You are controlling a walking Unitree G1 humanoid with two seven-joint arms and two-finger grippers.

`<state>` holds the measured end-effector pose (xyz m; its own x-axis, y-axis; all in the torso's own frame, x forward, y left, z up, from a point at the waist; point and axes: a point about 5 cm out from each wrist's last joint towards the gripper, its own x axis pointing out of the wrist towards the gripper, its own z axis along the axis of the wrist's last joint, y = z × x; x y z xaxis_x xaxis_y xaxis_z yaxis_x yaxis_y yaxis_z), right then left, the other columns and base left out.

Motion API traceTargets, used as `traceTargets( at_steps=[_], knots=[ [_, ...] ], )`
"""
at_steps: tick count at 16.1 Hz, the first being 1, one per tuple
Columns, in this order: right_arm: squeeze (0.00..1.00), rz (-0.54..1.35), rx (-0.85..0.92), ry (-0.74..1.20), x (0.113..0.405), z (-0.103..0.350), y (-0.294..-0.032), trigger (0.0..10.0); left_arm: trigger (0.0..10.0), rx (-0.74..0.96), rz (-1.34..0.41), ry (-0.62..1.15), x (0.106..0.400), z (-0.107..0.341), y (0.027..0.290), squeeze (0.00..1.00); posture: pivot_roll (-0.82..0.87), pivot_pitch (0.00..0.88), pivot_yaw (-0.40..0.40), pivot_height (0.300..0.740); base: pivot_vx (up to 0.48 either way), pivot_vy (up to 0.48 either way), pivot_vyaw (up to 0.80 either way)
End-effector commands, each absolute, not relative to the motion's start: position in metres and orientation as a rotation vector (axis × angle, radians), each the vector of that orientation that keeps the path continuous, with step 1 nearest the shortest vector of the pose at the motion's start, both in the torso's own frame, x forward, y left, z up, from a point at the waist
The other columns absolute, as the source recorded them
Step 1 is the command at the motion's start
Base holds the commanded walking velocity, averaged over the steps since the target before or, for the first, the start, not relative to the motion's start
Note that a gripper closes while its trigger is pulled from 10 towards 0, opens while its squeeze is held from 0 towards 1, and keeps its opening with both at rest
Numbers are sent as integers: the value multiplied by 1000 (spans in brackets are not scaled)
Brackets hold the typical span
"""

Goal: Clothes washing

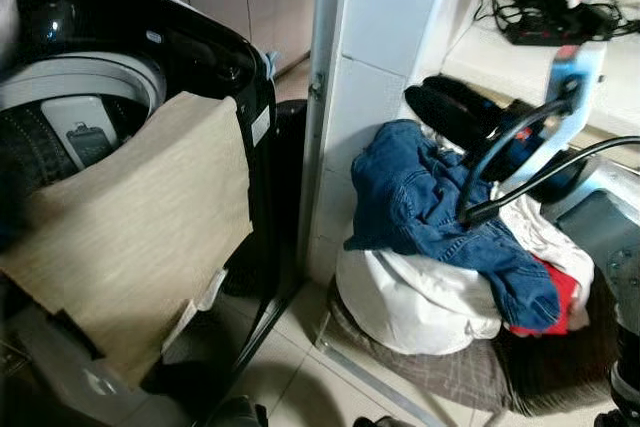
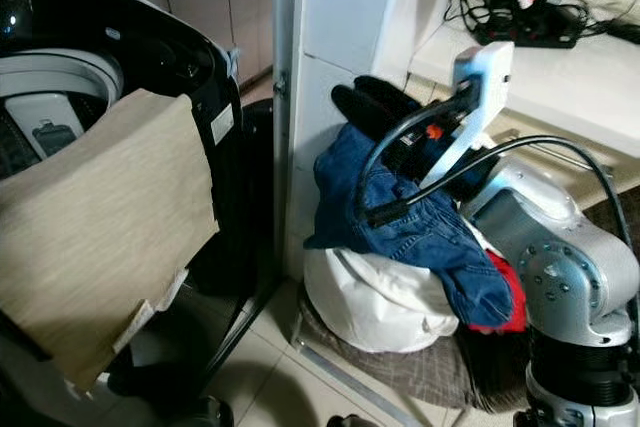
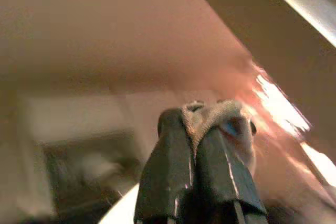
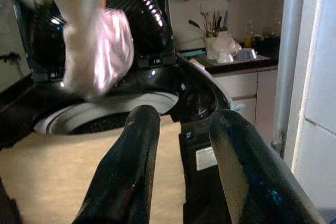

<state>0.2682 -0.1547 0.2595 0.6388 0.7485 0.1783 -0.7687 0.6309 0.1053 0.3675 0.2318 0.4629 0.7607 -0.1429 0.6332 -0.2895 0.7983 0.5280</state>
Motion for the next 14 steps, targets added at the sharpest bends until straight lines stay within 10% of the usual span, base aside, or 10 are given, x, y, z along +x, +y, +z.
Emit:
traceTargets(
  at_steps=[1,2,5,6,8,14],
  knots=[
    [0,902,135,-102,265,257,-151,10000,3922,646,2,-446,393,414,233,0,-55,39,-53,740,0,0,0],
    [0,925,105,-75,262,252,-147,10000,10000,563,-32,-205,408,362,238,0,-58,41,-52,740,0,0,0],
    [0,978,81,-39,254,248,-143,10000,10000,544,-2,197,410,284,262,0,-71,45,-46,740,0,0,0],
    [0,1009,70,-14,249,245,-142,10000,10000,573,12,302,405,268,273,463,-74,48,-46,740,0,0,0],
    [0,1013,61,-4,248,242,-143,10000,10000,602,31,349,401,265,282,1000,-72,48,-47,740,0,0,0],
    [0,1010,47,-1,251,242,-146,10000,10000,688,122,357,395,291,301,1000,-66,47,-54,740,0,0,0]
  ],
)
